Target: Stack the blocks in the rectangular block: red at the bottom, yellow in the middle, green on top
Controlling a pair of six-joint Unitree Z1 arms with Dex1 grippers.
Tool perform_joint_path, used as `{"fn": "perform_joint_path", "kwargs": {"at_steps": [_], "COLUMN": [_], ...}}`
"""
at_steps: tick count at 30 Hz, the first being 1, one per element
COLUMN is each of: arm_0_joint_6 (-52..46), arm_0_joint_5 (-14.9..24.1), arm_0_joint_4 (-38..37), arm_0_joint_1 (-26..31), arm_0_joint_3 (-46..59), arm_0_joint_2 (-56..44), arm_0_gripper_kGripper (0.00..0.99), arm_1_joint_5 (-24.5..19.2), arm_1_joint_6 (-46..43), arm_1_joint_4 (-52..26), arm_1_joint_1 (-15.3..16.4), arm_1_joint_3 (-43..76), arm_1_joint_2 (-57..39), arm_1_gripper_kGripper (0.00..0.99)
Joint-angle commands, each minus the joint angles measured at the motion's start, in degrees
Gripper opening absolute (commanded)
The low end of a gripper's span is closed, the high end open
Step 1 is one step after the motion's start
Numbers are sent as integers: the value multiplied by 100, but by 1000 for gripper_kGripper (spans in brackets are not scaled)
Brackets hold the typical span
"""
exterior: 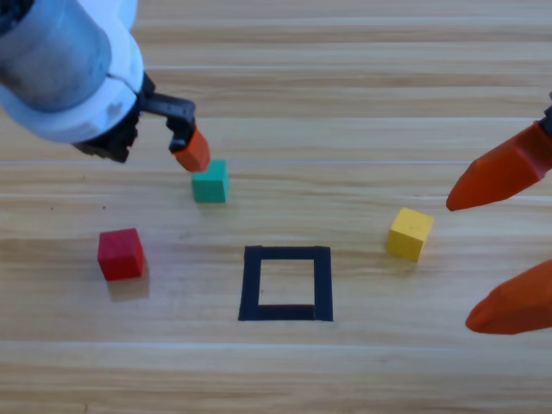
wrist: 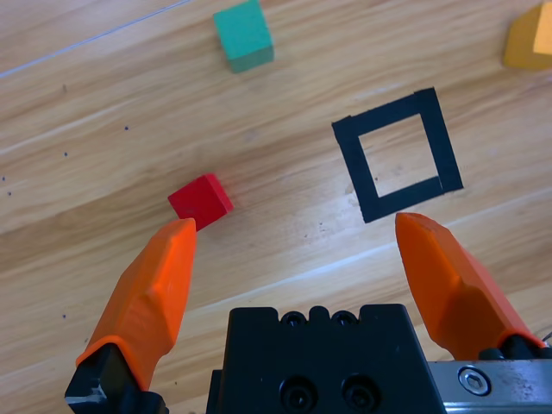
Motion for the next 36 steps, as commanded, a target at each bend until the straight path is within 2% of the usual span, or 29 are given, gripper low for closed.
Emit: {"fn": "perform_joint_path", "kwargs": {"at_steps": [1, 5, 7, 9, 12, 17, 21, 26, 33, 36], "arm_0_joint_6": [-410, -814, -972, -1025, -1016, -1007, -1034, -1201, -1438, -1535], "arm_0_joint_5": [3, 47, 65, 56, 56, 47, -49, -243, -410, -471], "arm_0_joint_4": [216, 383, 480, 594, 700, 735, 770, 770, 682, 594], "arm_0_joint_1": [596, 886, 1044, 1194, 1378, 1422, 1510, 1686, 1703, 1703], "arm_0_joint_3": [-166, -157, -166, -227, -298, -298, -342, -280, -280, -254], "arm_0_joint_2": [38, 117, 231, 433, 679, 732, 732, 829, 1549, 1857], "arm_0_gripper_kGripper": [990, 990, 990, 990, 990, 990, 990, 990, 990, 990], "arm_1_joint_5": [-112, -182, -367, -867, -1975, -3144, -3487, -3680, -4040, -3865], "arm_1_joint_6": [-14, 21, 100, 311, 689, 1251, 1471, 1286, 864, 495], "arm_1_joint_4": [-98, -98, -98, -98, -124, -309, -195, 131, 131, 218], "arm_1_joint_1": [181, 181, 190, 181, 181, 181, 164, 137, -118, -267], "arm_1_joint_3": [-14, -5, -5, 21, -14, -137, -594, -1104, -1218, -1192], "arm_1_joint_2": [312, 338, 338, 338, 374, 751, 1665, 2641, 3371, 3485], "arm_1_gripper_kGripper": [980, 980, 980, 985, 986, 988, 988, 986, 986, 986]}}
